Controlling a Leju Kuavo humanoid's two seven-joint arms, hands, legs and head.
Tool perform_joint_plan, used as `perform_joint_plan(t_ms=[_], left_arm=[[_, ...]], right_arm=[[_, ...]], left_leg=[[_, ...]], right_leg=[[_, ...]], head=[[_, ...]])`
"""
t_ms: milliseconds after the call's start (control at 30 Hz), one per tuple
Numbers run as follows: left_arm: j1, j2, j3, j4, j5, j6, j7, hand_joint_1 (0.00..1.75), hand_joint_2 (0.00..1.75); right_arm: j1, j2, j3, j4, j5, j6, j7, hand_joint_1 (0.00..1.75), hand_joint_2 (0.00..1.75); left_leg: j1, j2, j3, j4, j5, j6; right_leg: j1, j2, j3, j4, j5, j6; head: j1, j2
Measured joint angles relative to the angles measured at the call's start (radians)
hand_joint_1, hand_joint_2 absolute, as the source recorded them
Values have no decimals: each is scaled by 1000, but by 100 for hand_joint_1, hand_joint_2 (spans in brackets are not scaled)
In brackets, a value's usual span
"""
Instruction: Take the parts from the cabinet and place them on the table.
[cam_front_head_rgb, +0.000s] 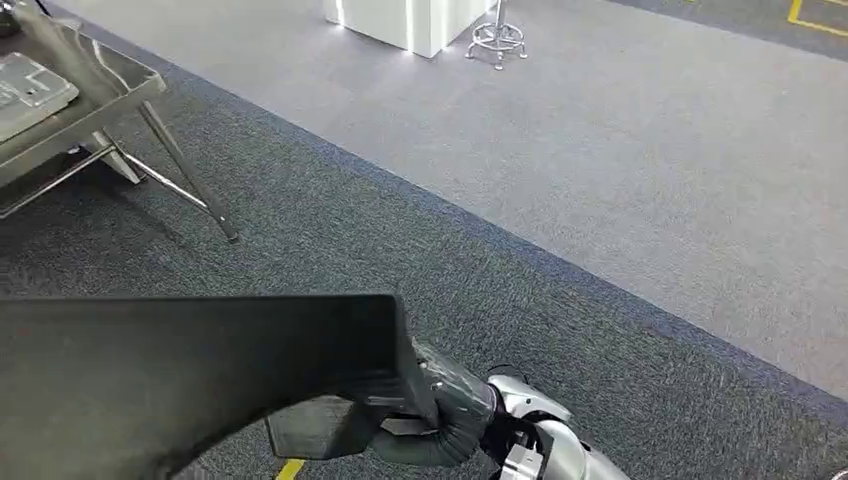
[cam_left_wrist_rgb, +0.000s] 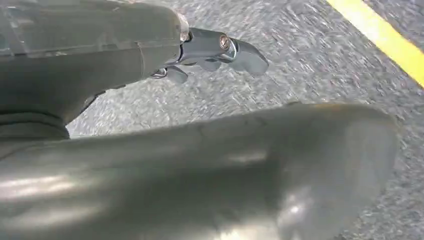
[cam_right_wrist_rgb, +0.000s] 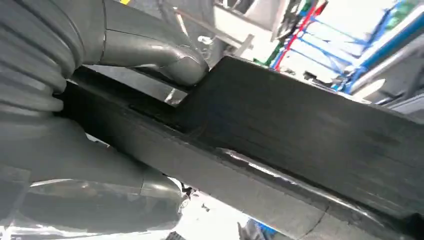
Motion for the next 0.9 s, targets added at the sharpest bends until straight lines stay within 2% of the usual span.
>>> perform_joint_plan(t_ms=[33,67,100,133,167,200,233,267,300,333,433,467,500,533,567,600,633,667,700,733,767,800,833,867,900], left_arm=[[-4,1,0,0,0,2,2,0,0],[-8,1,2,0,2,5,2,0,0],[-11,1,3,0,2,5,2,0,0],[-11,0,5,0,2,5,3,0,0],[-8,0,5,0,2,5,5,0,0],[-6,0,6,0,2,5,5,0,0],[-4,0,7,0,0,5,5,0,0],[-4,1,7,0,-1,4,5,0,0],[-7,3,7,0,-2,2,5,0,0],[-10,3,7,0,-4,1,5,0,0],[-5,6,8,0,-7,-2,1,0,0],[-4,6,8,0,-10,-2,1,0,0],[-2,6,8,0,-10,-3,0,0,0],[-4,7,8,0,-11,-5,0,0,0],[-9,7,8,0,-11,-5,-1,0,0],[-10,8,8,0,-12,-3,0,0,0],[-11,8,8,0,-13,-1,1,0,0],[-10,8,9,0,-13,3,2,0,0],[-9,8,9,0,-13,4,5,0,0],[-9,8,9,0,-13,5,8,0,0],[-9,8,9,0,-13,6,10,0,0],[-10,8,9,0,-13,6,11,0,0],[-12,7,10,0,-11,6,12,0,0],[-13,8,10,0,-11,6,14,0,0],[-10,8,11,0,-10,7,15,0,0]], right_arm=[[0,2,0,-2,0,0,0,168,175],[1,2,0,-3,0,1,0,168,175],[1,2,0,-3,0,4,0,168,175],[2,2,0,-3,1,7,0,168,175],[2,2,0,-3,1,8,0,168,175],[2,2,0,-3,1,10,0,168,175],[2,2,0,-3,1,10,0,168,175],[2,2,0,-5,1,12,0,168,175],[2,2,0,-7,-1,13,-1,168,175],[1,2,0,-7,-2,14,-1,168,175],[2,3,0,-8,-4,21,-1,168,175],[2,3,-1,-11,-5,22,-1,168,175],[1,3,-2,-13,-5,24,-1,168,175],[2,3,-2,-16,-9,24,-3,168,175],[5,3,-4,-15,-13,26,-3,168,175],[10,2,-6,-13,-15,29,-3,168,175],[13,2,-7,-13,-16,34,-3,168,175],[15,2,-8,-13,-16,37,-3,168,175],[16,2,-10,-13,-16,37,-3,168,175],[16,2,-11,-13,-17,40,-3,168,175],[16,2,-12,-13,-17,43,-3,168,175],[16,2,-13,-13,-18,45,-3,168,175],[17,3,-13,-13,-18,46,-3,168,175],[16,3,-14,-15,-19,47,-2,168,175],[15,4,-14,-15,-19,49,-2,168,175]], left_leg=[[1,35,-30,60,-34,-4],[2,54,-71,141,-74,-7],[4,62,-112,222,-107,-10],[7,65,-140,275,-119,-12],[9,67,-139,273,-106,-13],[10,70,-114,223,-71,-13],[10,76,-70,141,-28,-12],[9,99,-16,40,15,-9],[3,150,19,-30,18,-4],[-7,144,24,-37,17,10],[-12,110,16,-36,15,23],[-1,99,27,-47,20,31],[-1,88,30,-51,24,35],[1,82,30,-51,24,41],[1,70,30,-51,24,44],[0,56,29,-51,23,46],[-2,41,29,-49,23,46],[-2,26,30,-48,23,46],[-2,13,31,-47,22,45],[-2,-4,33,-45,21,44],[-2,-19,36,-43,19,42],[-1,-33,36,-42,18,39],[-6,-43,30,-36,15,33],[-1,-54,26,-38,17,28],[4,-65,24,-40,16,21]], right_leg=[[2,-13,2,-1,-1,-4],[4,-28,2,0,-3,-7],[6,-44,2,0,-5,-8],[8,-59,2,1,-7,-8],[8,-71,4,1,-9,-7],[8,-83,7,1,-12,-5],[8,-95,12,1,-15,-3],[8,-107,18,1,-20,0],[11,-118,23,1,-24,5],[18,-127,23,5,-29,12],[15,-156,33,-1,-32,25],[17,-157,34,1,-40,35],[9,-93,31,24,-53,41],[5,-51,6,72,-83,43],[5,-31,-36,154,-124,45],[5,-24,-82,240,-158,47],[5,-23,-120,303,-173,48],[5,-22,-136,318,-159,48],[5,-22,-129,290,-127,46],[5,-17,-99,215,-73,42],[5,1,-57,121,-19,37],[4,45,-23,39,13,31],[-2,82,-15,14,0,27],[2,63,-15,14,3,29],[7,55,-15,14,0,24]], head=[[-3,0],[-3,0],[-3,0],[-3,0],[-3,0],[-3,0],[-3,0],[-3,0],[-3,0],[-3,0],[-2,0],[-2,0],[0,0],[0,0],[1,0],[0,0],[0,0],[0,0],[0,0],[0,0],[0,0],[0,0],[-1,0],[0,0],[0,0]])
